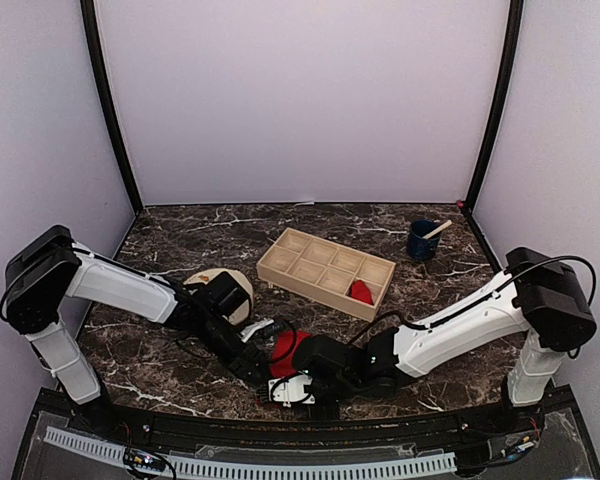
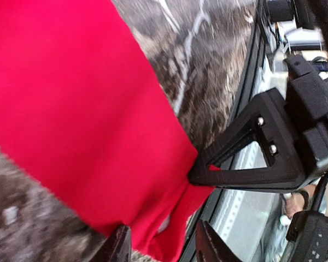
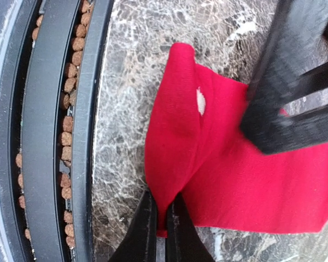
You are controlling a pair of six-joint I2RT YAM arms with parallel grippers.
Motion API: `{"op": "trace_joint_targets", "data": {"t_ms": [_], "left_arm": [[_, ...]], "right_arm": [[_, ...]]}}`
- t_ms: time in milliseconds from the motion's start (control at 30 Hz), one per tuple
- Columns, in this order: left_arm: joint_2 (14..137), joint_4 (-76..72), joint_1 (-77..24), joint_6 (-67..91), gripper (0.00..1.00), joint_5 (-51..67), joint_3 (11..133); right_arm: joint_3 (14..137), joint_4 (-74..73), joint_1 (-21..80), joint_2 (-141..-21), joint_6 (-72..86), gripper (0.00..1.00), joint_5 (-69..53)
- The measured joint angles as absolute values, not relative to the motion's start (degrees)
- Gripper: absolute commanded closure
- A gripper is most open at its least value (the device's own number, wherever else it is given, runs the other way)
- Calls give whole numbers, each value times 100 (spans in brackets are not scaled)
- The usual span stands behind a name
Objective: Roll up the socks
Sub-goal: Roll the sock at the center of the board.
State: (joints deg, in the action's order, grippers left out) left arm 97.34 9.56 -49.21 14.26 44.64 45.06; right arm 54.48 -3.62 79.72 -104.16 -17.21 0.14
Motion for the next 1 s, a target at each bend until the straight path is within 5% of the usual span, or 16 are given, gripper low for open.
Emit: {"op": "trace_joint_targets", "data": {"t_ms": [1000], "left_arm": [[7940,-552,-5546,1793,50,2526,3190]], "right_arm": [[5929,-1160,6204,-10908,38,100,-4115]]}}
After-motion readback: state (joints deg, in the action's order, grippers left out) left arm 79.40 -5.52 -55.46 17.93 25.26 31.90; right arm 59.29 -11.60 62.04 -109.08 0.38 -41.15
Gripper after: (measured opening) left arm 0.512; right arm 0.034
